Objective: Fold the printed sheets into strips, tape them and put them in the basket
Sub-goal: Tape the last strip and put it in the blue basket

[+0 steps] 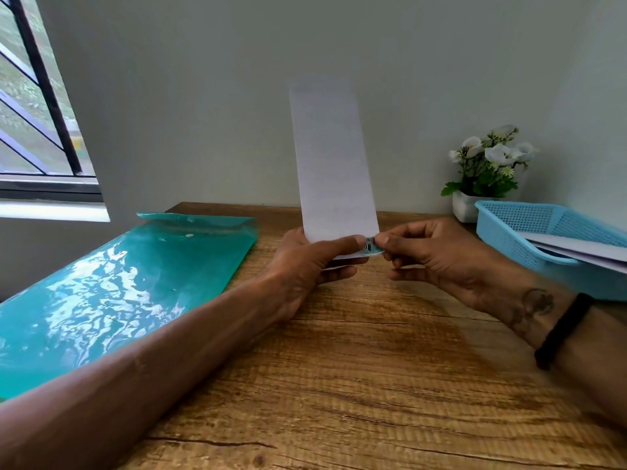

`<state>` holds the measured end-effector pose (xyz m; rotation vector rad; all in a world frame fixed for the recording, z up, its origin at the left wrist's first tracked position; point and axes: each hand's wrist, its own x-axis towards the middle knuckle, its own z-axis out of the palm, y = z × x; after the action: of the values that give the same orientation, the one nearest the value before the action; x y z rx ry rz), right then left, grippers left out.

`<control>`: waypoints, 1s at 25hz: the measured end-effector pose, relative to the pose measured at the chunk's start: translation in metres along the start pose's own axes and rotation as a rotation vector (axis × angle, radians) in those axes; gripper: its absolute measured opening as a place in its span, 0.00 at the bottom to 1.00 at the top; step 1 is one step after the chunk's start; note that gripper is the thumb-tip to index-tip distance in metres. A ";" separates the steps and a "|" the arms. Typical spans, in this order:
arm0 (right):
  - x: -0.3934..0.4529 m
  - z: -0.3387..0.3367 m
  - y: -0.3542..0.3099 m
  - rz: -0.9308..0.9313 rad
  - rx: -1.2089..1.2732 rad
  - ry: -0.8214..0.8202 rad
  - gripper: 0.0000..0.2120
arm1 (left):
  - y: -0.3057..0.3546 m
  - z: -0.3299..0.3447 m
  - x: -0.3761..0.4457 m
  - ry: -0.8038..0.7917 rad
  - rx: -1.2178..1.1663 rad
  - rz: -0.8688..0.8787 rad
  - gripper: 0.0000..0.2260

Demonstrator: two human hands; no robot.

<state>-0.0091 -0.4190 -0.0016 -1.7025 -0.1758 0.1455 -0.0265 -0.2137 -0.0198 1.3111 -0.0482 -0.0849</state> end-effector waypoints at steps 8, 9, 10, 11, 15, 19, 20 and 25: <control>-0.003 0.002 0.000 -0.087 -0.109 -0.043 0.09 | 0.000 -0.004 0.000 -0.037 -0.008 -0.004 0.25; -0.003 0.001 0.000 -0.095 -0.097 -0.044 0.10 | 0.000 -0.005 0.000 -0.037 -0.011 -0.005 0.25; -0.003 0.000 0.000 -0.103 -0.087 -0.037 0.10 | 0.001 -0.005 0.000 -0.040 -0.011 -0.007 0.25; -0.003 0.000 0.000 -0.108 -0.081 -0.024 0.10 | 0.000 -0.005 0.000 -0.042 -0.010 -0.011 0.24; -0.001 -0.002 0.001 -0.106 -0.055 -0.010 0.10 | 0.000 -0.003 0.002 -0.034 -0.005 -0.014 0.23; -0.001 -0.001 0.001 -0.095 -0.008 -0.057 0.12 | 0.001 -0.007 0.004 0.002 0.025 0.007 0.25; -0.001 -0.001 0.002 -0.101 -0.023 -0.052 0.13 | 0.001 -0.007 0.004 -0.001 0.045 0.010 0.25; 0.002 0.000 0.004 -0.166 -0.107 -0.024 0.09 | 0.004 -0.007 0.007 0.019 0.008 0.056 0.22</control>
<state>-0.0074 -0.4193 -0.0052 -1.7846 -0.3467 0.0334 -0.0187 -0.2066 -0.0183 1.3172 -0.0691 -0.0239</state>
